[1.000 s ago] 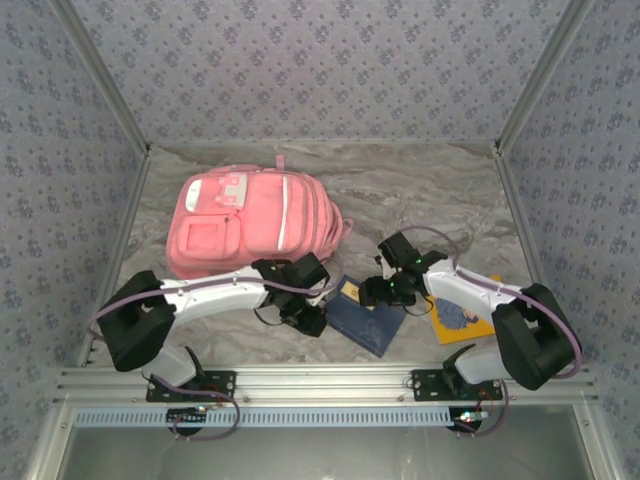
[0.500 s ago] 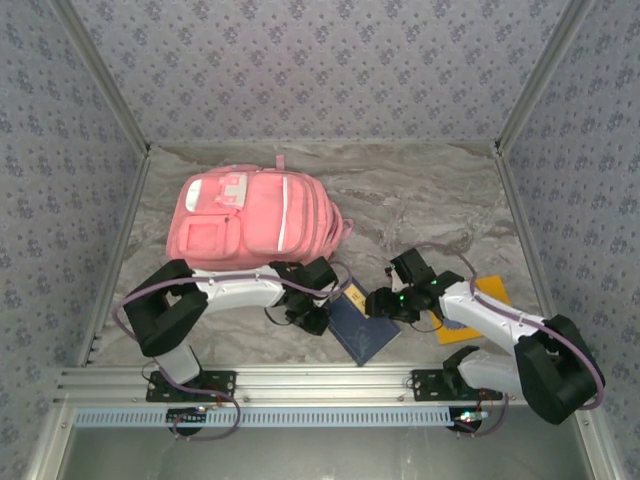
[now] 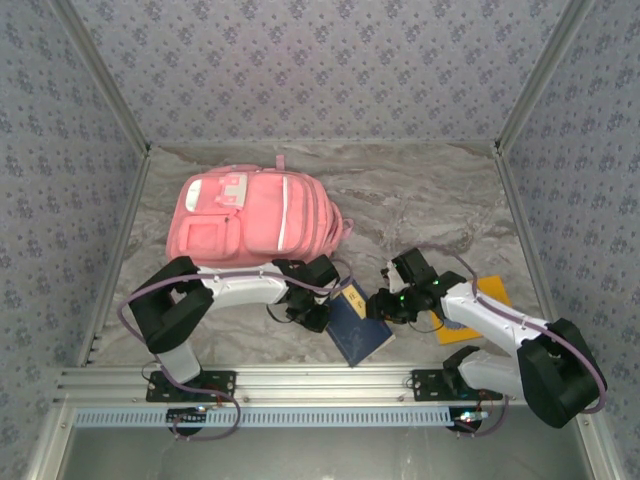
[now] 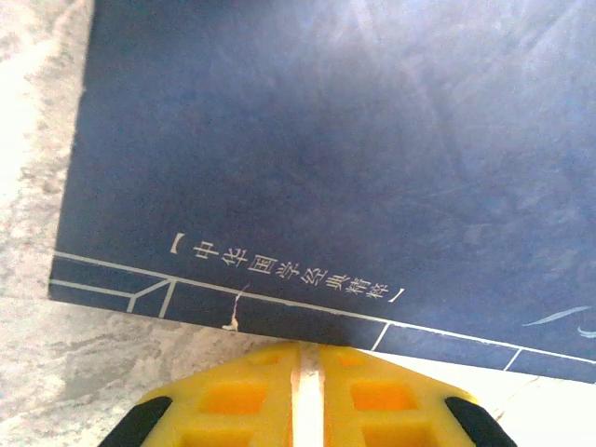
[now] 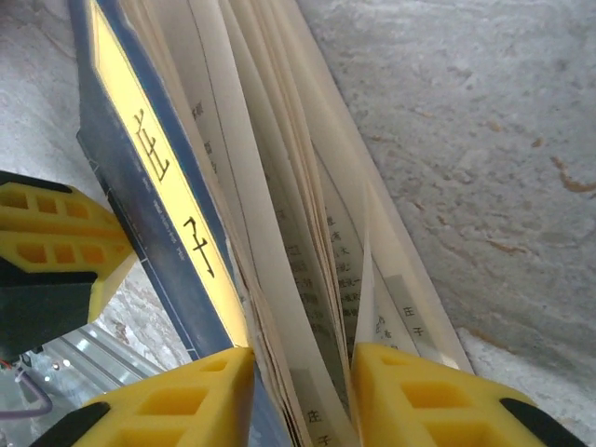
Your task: Pack the student bag
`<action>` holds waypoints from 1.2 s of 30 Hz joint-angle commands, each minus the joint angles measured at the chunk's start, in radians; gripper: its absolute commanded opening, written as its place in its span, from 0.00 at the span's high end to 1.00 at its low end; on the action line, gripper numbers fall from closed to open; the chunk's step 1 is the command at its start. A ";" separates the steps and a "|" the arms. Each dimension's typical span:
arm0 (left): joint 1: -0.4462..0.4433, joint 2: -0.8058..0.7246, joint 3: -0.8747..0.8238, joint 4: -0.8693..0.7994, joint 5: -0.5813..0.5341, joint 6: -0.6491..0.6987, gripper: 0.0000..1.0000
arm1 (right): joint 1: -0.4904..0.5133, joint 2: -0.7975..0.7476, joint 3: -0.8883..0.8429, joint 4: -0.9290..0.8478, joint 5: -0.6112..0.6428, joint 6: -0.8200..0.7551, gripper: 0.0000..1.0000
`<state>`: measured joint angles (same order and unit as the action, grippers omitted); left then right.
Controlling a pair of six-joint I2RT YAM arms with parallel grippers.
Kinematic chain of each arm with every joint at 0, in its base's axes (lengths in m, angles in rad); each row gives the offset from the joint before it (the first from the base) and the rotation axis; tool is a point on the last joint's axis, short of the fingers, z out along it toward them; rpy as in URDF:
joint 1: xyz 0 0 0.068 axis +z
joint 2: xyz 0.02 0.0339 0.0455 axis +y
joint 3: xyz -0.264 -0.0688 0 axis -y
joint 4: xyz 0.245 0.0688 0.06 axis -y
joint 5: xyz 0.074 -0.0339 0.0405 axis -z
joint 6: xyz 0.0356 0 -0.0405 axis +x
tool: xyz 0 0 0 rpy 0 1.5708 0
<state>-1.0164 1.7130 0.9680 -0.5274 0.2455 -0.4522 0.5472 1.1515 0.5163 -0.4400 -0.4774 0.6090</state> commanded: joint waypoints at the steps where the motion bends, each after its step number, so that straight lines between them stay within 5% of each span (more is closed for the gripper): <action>1: 0.006 0.019 0.031 0.018 -0.020 0.017 0.86 | -0.002 -0.007 0.033 0.004 -0.070 -0.012 0.67; 12: 0.055 -0.061 0.039 -0.016 -0.009 0.011 0.86 | -0.048 -0.005 0.042 -0.015 -0.041 -0.016 0.89; 19: 0.137 -0.243 0.031 -0.050 0.016 -0.029 0.69 | -0.142 -0.071 0.009 0.033 -0.099 0.051 0.95; 27: 0.268 -0.362 -0.086 0.187 0.183 -0.276 0.50 | -0.235 -0.131 -0.078 0.337 -0.281 0.291 0.96; 36: 0.303 -0.330 -0.100 0.374 0.252 -0.470 0.45 | -0.277 -0.198 -0.126 0.587 -0.368 0.453 0.96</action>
<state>-0.7250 1.3651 0.8589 -0.2459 0.4526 -0.8333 0.2771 0.9947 0.3901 0.0261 -0.7765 0.9855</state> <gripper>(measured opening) 0.546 0.056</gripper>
